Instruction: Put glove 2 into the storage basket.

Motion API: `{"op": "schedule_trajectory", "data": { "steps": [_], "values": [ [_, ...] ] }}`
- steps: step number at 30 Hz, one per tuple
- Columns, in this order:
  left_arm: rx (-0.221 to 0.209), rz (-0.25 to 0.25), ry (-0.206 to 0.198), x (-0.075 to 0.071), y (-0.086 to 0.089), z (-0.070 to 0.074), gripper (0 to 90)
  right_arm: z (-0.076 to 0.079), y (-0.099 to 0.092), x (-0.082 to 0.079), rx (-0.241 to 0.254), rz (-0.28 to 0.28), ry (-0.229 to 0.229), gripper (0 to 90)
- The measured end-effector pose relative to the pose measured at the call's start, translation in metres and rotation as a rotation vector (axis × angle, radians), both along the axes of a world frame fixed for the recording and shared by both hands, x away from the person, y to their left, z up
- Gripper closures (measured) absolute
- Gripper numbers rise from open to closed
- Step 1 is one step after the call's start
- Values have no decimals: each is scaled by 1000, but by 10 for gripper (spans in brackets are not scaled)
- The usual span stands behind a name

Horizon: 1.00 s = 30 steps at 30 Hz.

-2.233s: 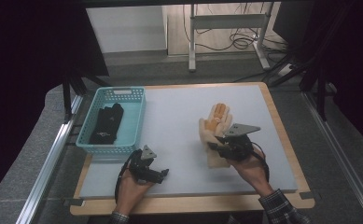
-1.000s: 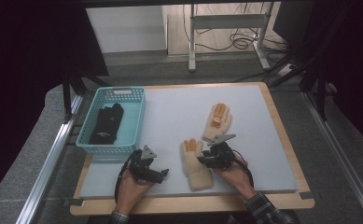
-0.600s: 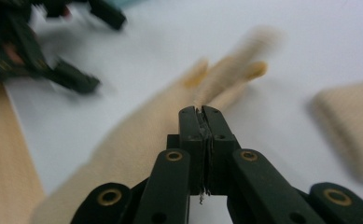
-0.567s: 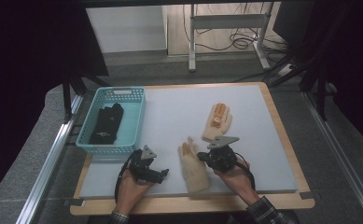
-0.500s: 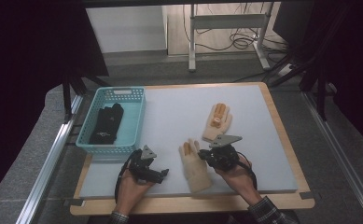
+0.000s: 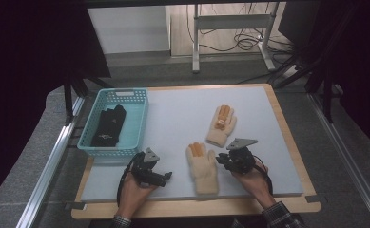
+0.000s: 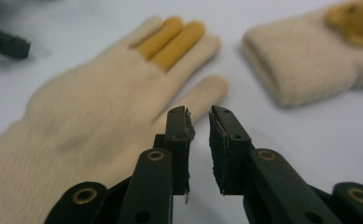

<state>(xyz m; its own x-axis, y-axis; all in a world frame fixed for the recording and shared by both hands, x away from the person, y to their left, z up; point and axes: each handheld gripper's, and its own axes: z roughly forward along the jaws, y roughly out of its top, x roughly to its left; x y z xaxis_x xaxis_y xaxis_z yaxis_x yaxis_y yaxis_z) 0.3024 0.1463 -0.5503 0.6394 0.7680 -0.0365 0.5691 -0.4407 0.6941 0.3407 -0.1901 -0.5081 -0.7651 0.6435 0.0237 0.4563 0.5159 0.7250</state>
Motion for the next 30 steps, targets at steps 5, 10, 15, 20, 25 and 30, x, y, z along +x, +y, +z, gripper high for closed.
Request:
{"op": "schedule_trajectory", "data": {
  "steps": [5, 10, 15, 20, 25, 30],
  "values": [
    [3, -3, -3, 0, 0, 0, 7, -18, 0, -10, -6, 30, 42, 763],
    [4, -4, -2, 0, 0, 0, 7, -20, 11, -20, 22, 73, 56, 763],
    [3, -4, -3, 0, 0, 0, 7, -17, 22, -25, 15, 115, 44, 744],
    [3, -3, -1, 0, 0, 0, 7, -4, 8, -8, 31, 43, -5, 658],
    [1, -1, -1, 0, 0, 0, 7, 2, -8, 26, 31, -49, -56, 572],
    [1, -2, -1, 0, 0, 0, 7, 6, -17, 67, 47, -125, -63, 491]
  ]
}}
